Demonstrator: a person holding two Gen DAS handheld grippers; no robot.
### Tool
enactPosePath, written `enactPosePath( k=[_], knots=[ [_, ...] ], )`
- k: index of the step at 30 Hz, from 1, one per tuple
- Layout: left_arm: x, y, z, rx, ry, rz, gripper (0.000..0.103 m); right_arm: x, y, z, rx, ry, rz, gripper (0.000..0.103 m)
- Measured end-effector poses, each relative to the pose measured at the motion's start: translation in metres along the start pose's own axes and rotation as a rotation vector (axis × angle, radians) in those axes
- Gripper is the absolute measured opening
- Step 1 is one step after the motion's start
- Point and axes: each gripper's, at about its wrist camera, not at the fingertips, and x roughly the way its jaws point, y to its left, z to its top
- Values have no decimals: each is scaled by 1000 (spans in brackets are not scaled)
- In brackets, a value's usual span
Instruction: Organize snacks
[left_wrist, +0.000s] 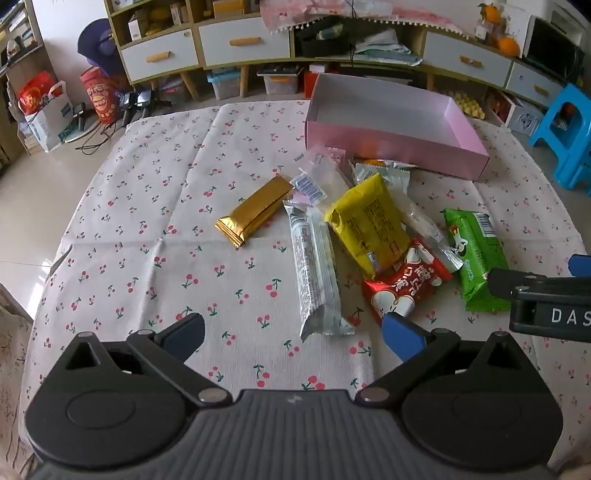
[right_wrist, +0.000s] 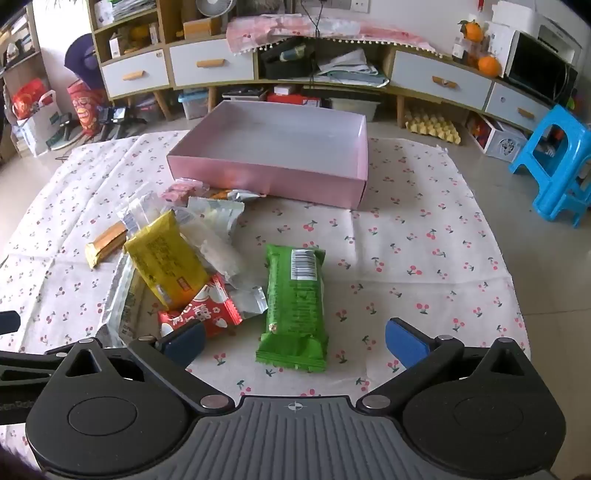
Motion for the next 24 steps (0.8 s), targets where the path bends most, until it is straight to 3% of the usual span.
enactPosePath(
  k=[24],
  knots=[
    [2, 0, 0, -4, -6, -2, 103, 0, 3, -6, -12, -6, 0, 103]
  ],
)
